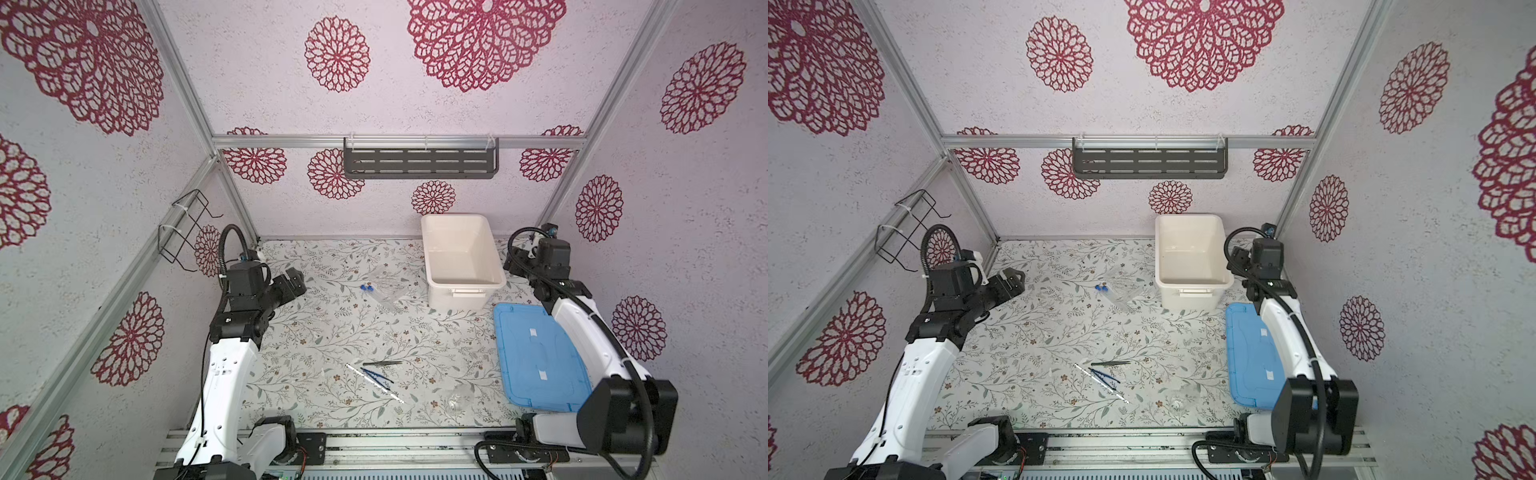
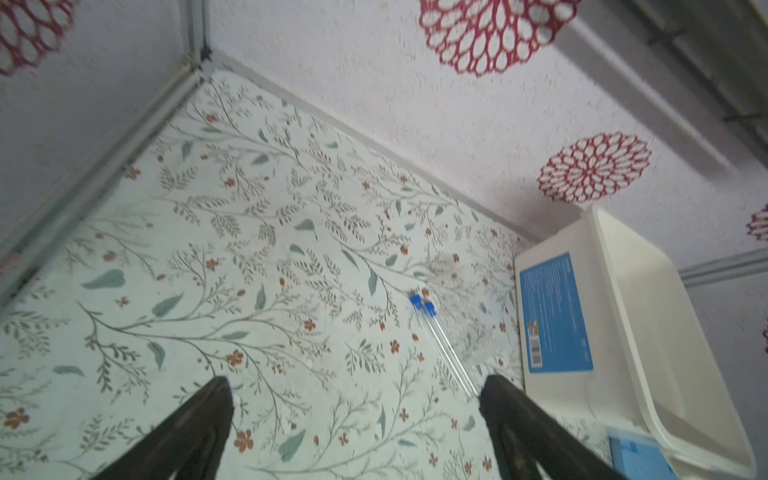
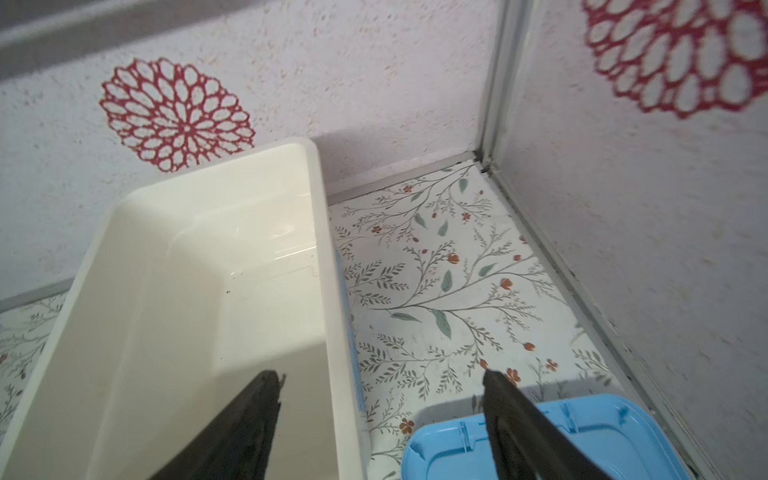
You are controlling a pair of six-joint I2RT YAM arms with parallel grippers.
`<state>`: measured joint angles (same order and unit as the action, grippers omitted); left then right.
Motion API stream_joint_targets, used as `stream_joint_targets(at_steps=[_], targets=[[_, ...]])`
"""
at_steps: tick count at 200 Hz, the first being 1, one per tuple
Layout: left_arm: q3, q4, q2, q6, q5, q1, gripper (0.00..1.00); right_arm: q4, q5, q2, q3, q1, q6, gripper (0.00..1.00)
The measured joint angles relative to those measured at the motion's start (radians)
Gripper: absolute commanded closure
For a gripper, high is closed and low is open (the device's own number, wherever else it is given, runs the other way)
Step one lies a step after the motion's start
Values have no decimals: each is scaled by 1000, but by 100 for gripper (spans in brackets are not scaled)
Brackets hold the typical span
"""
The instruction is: Organize the chemistry lab equipment
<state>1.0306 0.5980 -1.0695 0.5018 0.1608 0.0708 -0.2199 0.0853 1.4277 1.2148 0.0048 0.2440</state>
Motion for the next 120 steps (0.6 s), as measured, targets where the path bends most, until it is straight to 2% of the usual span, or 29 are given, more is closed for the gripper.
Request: stream_joint_targets(at_steps=[37, 57, 85, 120], targets=[[-5, 98, -5, -30, 37, -26, 3, -185, -82, 216, 206, -1, -54, 32], [-5, 127, -12, -38, 41, -33, 3, -258, -103, 293, 276, 0, -92, 44], [-5, 143, -25, -43, 41, -51, 3, -333, -140, 353, 327, 0, -131, 58], [-5, 146, -25, -42, 40, -64, 3, -393, -161, 377, 353, 9, -173, 69]])
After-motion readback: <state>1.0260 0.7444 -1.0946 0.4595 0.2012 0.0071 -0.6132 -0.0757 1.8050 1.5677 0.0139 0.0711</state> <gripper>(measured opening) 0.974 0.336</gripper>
